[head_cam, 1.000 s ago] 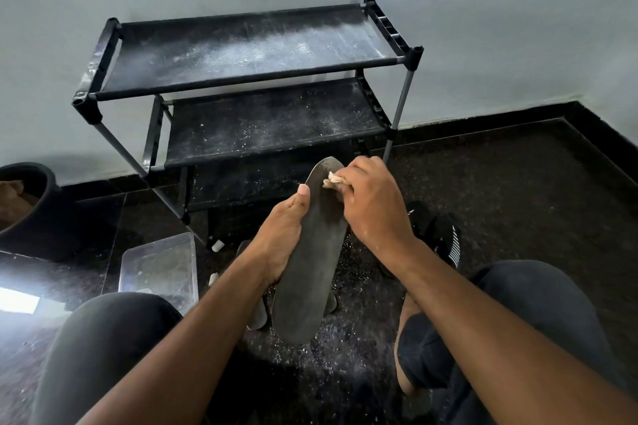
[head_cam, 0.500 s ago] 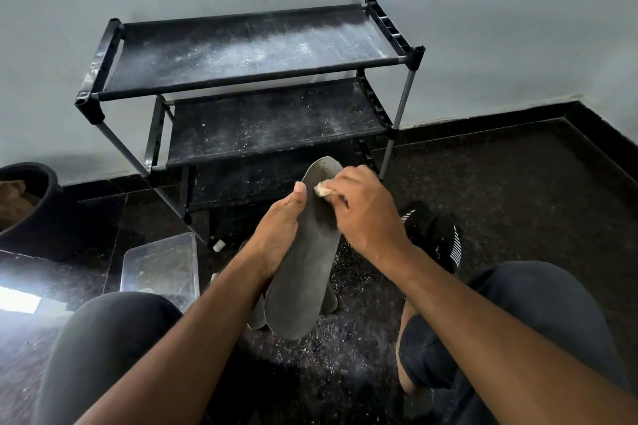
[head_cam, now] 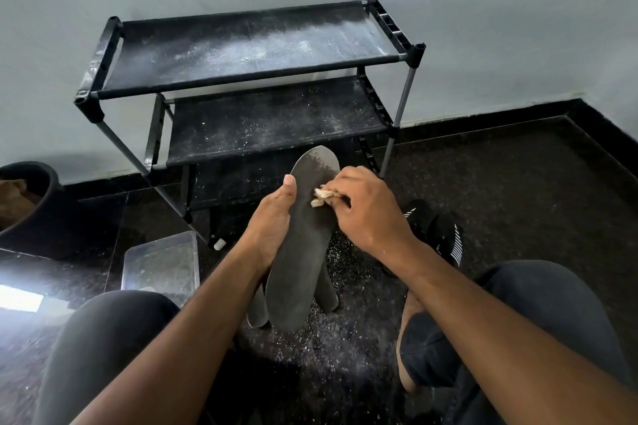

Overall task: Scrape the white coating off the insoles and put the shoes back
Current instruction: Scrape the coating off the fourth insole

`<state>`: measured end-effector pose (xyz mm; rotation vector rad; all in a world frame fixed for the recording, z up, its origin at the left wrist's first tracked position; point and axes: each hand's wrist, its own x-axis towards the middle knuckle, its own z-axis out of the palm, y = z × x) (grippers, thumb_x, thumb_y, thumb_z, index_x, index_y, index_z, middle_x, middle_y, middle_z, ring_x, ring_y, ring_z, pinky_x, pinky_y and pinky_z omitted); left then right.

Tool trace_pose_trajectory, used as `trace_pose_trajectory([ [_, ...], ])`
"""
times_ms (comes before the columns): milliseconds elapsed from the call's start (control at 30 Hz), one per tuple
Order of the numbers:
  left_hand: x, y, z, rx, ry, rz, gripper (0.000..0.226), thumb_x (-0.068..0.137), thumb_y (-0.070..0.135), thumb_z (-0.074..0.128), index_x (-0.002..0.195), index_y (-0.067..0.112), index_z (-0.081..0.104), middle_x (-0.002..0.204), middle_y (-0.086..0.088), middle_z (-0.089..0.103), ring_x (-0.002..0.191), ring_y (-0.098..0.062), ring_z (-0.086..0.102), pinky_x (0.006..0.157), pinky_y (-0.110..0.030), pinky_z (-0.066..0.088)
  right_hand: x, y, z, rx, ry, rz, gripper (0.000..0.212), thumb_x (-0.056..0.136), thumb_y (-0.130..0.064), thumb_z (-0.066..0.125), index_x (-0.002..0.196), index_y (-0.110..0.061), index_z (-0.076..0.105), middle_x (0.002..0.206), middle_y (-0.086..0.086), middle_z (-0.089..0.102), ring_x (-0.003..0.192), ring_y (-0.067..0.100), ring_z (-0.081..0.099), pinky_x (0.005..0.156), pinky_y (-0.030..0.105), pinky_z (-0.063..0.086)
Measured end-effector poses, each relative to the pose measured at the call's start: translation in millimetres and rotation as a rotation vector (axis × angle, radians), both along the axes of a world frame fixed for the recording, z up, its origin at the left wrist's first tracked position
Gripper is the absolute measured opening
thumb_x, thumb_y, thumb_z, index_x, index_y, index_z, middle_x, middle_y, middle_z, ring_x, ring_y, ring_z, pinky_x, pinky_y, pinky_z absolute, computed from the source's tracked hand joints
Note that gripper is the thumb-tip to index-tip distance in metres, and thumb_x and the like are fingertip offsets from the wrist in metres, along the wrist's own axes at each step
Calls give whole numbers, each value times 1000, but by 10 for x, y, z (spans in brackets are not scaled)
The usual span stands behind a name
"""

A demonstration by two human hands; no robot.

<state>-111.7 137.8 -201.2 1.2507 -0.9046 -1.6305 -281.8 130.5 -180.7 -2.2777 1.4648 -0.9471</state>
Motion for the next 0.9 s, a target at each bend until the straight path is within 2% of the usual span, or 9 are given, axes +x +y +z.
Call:
trace_pose_trajectory([
  [67,24,-8,-5,-6,-36,8,60,107,51,35,129,6,68,124,-17,73,116,-29,70,99,-40,55,15,11,-3,-10,32,16,10,89,-9,68,96,-11,75,91,-4,62,90,12,53,78,21,46],
  [233,1,8,19,-5,-50,-27,59,106,51,34,127,9,69,126,-12,74,119,-26,69,105,-40,52,-113,-125,55,-71,-2,-178,10,89,-8,68,97,-8,74,91,0,61,90,16,55,74,26,49],
  [433,60,-16,21,-18,-46,28,62,108,50,33,129,2,66,123,-19,73,115,-30,70,102,-41,55,10,13,-15,7,32,43,11,88,-3,67,94,-8,74,92,-3,62,90,12,55,79,23,48],
  [633,25,-6,52,-9,-40,-6,60,109,47,33,130,2,66,123,-16,74,112,-26,72,92,-32,60,-91,-90,76,-57,-11,-156,12,89,-9,68,99,-8,74,91,-2,60,89,14,55,73,28,50],
  [733,52,-20,34,-2,2,7,61,108,49,34,131,2,65,124,-18,73,109,-27,72,90,-35,60,13,18,34,-45,15,-50,7,90,-7,67,93,-7,73,91,-2,59,87,13,54,73,26,49],
  [833,60,-26,27,6,-3,-12,69,101,61,42,131,5,67,128,-22,69,118,-34,67,106,-48,53,79,96,3,3,36,46,8,90,-6,66,94,-8,73,92,-3,59,89,11,54,75,22,48],
  [900,55,-26,29,58,81,-44,73,97,66,46,132,6,67,129,-21,69,123,-36,65,112,-51,48,55,56,25,22,8,45,9,91,-9,66,95,-9,74,92,-4,59,89,10,54,76,20,46],
])
